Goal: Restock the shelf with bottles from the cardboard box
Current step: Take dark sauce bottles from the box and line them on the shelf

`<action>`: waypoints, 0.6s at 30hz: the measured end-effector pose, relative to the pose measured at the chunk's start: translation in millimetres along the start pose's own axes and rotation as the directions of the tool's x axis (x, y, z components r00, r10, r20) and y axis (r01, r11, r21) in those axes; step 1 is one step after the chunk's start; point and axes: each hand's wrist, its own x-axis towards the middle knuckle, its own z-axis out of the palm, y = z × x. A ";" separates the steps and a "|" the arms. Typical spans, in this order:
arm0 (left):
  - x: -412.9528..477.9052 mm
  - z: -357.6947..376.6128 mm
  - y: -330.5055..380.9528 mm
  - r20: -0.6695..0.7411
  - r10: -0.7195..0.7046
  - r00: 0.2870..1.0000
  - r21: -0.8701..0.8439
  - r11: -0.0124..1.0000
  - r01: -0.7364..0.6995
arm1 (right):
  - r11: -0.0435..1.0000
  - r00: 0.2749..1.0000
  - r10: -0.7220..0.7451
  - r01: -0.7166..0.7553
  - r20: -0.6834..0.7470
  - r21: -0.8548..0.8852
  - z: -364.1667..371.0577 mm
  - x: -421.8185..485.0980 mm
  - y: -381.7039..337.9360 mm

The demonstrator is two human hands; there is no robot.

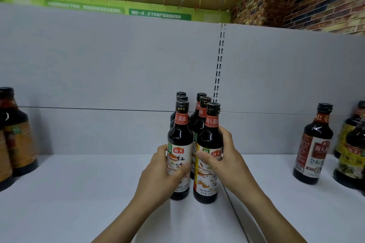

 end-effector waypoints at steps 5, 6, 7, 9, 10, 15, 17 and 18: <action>-0.5 2.8 0.6 -0.026 -0.011 1.000 -0.001 1.000 0.011 | 1.000 0.999 -0.017 0.016 -0.032 -0.026 5.6 3.0 1.8; -0.9 3.5 0.7 -0.031 -0.010 0.999 -0.001 1.000 0.010 | 0.998 0.998 -0.028 0.025 -0.051 -0.054 6.9 2.9 1.5; -1.2 4.3 0.1 -0.036 -0.010 0.999 -0.001 1.000 0.010 | 0.996 0.997 -0.038 0.032 -0.069 -0.086 8.0 3.2 1.5; -1.7 5.8 -0.8 -0.044 -0.012 0.999 -0.008 1.000 0.012 | 0.991 0.995 -0.049 0.037 -0.091 -0.132 9.9 3.1 2.1; -1.6 6.5 -0.9 -0.045 -0.012 0.999 -0.008 1.000 0.011 | 0.989 0.994 -0.050 0.036 -0.096 -0.143 10.9 3.1 1.7; -1.1 6.2 -4.3 -0.038 -0.010 0.999 -0.021 1.000 0.009 | 0.995 0.996 -0.052 0.045 -0.074 -0.090 12.6 0.7 3.0; -1.1 4.7 -7.7 -0.022 -0.009 1.000 -0.035 0.999 0.008 | 0.999 0.999 -0.033 0.033 -0.024 0.013 9.5 -4.3 7.7; -1.1 3.9 -9.4 -0.012 -0.010 1.000 -0.044 0.999 0.010 | 0.999 1.000 -0.014 0.013 0.012 0.042 7.1 -7.7 11.6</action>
